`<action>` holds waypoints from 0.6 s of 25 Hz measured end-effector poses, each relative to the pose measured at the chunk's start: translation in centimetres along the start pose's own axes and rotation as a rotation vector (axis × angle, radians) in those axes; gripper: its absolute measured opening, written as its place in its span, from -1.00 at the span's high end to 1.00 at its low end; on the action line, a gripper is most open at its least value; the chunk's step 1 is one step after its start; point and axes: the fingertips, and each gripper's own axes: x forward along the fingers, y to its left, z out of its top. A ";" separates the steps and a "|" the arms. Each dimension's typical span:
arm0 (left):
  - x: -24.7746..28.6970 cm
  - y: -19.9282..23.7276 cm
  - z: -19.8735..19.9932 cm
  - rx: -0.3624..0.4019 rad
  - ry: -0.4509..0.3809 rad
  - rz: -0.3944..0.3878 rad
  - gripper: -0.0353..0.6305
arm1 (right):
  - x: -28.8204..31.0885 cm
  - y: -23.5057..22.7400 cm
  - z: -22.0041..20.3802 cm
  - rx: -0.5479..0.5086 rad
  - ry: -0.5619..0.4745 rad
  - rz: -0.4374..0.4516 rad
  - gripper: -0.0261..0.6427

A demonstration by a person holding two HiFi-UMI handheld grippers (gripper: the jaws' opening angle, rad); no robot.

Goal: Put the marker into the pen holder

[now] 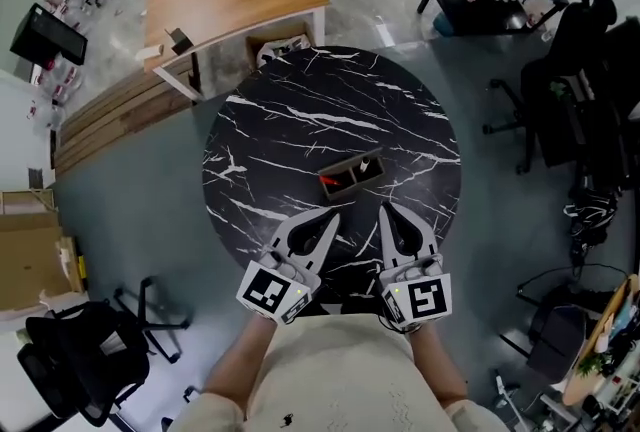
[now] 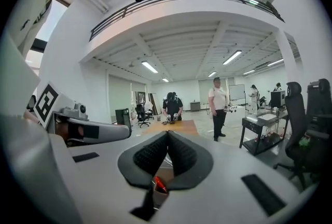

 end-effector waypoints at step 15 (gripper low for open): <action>0.3 0.5 0.5 0.000 0.002 -0.077 0.86 | 0.5 2.5 1.2 -0.011 0.024 0.007 0.87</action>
